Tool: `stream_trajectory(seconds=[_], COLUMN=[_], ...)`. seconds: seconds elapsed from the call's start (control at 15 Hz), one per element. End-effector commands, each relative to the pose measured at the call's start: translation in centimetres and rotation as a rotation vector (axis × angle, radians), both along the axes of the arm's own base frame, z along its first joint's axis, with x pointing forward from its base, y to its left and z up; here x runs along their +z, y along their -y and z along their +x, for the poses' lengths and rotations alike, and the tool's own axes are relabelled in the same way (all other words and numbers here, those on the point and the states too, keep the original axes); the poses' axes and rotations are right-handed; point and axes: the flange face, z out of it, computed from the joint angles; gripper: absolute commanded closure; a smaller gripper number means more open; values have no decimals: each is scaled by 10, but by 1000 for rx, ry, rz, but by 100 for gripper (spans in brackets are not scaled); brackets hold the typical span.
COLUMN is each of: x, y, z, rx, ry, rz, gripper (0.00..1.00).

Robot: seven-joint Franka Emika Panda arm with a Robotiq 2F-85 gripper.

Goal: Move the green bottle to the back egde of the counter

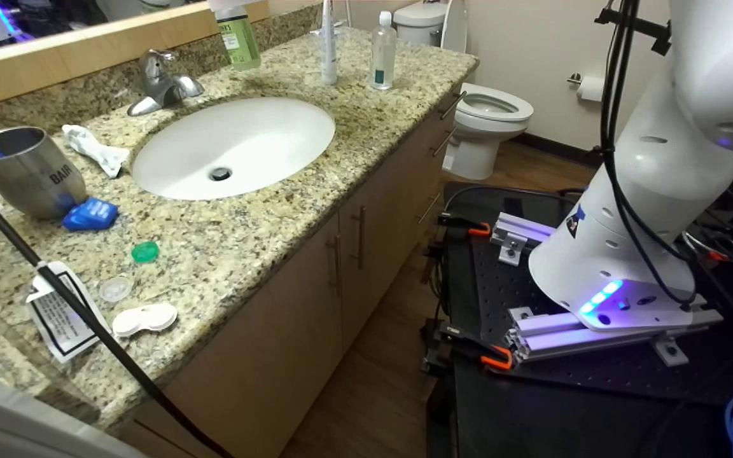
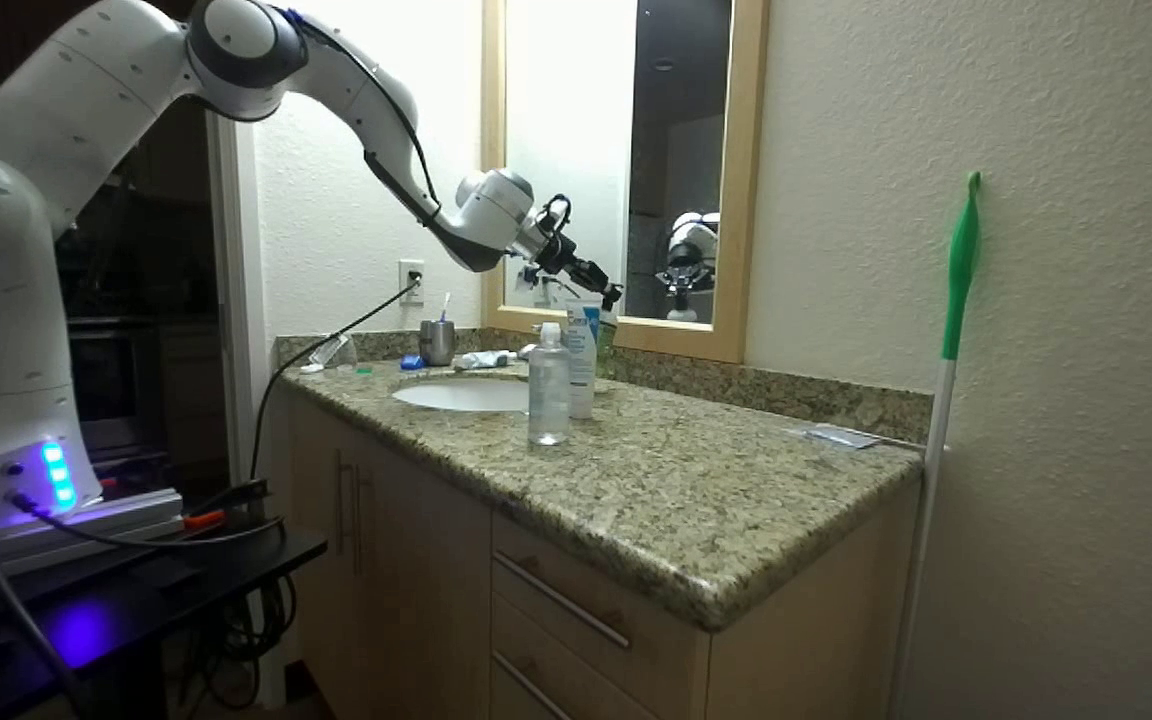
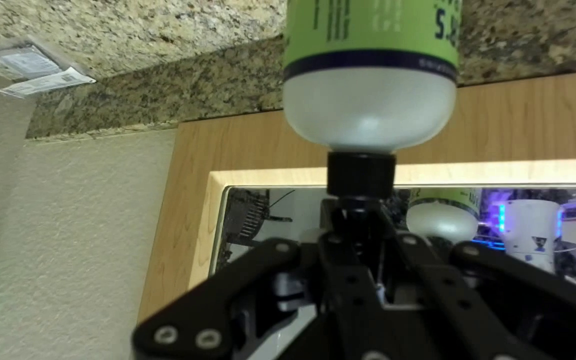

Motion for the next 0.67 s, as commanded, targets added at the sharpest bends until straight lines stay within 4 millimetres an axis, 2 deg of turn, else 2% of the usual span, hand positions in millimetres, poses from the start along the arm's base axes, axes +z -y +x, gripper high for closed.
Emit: stream_trajectory(seconds=[0.0,0.13,0.27,0.4,0.6], x=[29,29,21,6,-20], y=[-19,-25,-38,-52,-87], z=[-52,-78,-101,-125,-159], rx=[144,217,287,352,440], ry=[-65,-103,-150,-210,-335], rz=[74,103,132,162,209], gripper=[96,96,96,96,96])
